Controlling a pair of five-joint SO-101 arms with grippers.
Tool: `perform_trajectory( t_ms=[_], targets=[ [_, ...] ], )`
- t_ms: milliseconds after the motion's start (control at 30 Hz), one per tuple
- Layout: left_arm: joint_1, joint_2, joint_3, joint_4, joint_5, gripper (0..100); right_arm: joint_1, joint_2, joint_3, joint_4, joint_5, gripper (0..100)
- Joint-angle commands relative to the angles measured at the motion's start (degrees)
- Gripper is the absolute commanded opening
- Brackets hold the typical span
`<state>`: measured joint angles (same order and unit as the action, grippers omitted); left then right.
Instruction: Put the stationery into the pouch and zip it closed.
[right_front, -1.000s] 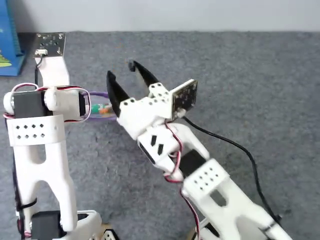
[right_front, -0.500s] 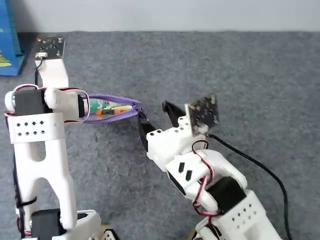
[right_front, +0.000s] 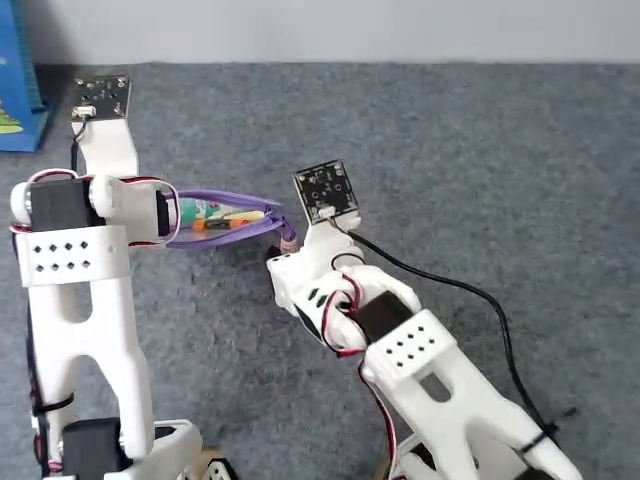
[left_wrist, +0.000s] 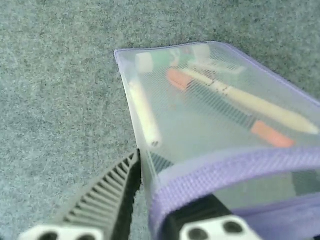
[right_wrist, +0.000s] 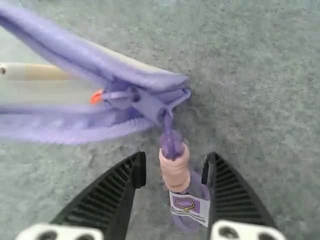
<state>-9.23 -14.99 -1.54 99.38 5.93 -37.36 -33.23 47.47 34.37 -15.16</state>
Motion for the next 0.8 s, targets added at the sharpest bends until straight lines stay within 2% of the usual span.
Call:
perform_trajectory(
  t_ms=[0,100,233,433,767],
  targets=[
    [0.0,0.18,-0.04,1.14,0.44,1,2.59,0.4,-0.7,-2.51,0.53,17.9],
    [0.18,0.18,-0.04,1.14,0.44,1,4.0,0.66,-0.62,-2.51,0.53,13.6],
    [0.18,0.18,-0.04,1.05,0.44,1,4.09,0.66,-0.62,-2.42,0.44,0.9],
    [0.18,0.18,-0.04,1.05,0.44,1,3.91,0.66,-0.62,-2.42,0.44,5.8],
    [0.18,0.18,0.04,1.14,0.44,1,3.91,0.75,-0.79,-3.74,0.44,6.0]
  ],
)
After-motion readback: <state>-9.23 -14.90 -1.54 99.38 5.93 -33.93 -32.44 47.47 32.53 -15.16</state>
